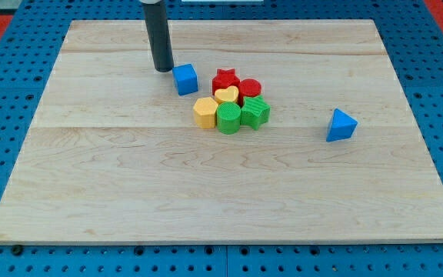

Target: Move the blue cube towards the center of the board

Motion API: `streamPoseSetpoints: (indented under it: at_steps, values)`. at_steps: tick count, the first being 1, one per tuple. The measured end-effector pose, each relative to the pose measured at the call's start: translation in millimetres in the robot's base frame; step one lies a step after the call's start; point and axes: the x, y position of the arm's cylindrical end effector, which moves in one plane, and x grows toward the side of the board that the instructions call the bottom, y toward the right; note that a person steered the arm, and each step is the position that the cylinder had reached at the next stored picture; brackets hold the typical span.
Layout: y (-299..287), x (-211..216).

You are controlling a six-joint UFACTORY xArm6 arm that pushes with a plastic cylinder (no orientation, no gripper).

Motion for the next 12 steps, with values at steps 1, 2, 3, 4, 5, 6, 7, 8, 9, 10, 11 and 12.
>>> streamPoseSetpoints:
  at_steps: [1,2,3,4,5,6,7,8,9,10,11,12]
  values:
    - [3.5,16.2]
    - [4.8,35.1]
    - [7.9,46.0]
    - [11.6,54.5]
    - [14.4,63.3]
    - [19.2,64.5]
    - [13.1,64.1]
    - [2.0,58.7]
    - [9.3,58.7]
    - [24.5,58.7]
    - [47.1,58.7]
    - [54.1,58.6]
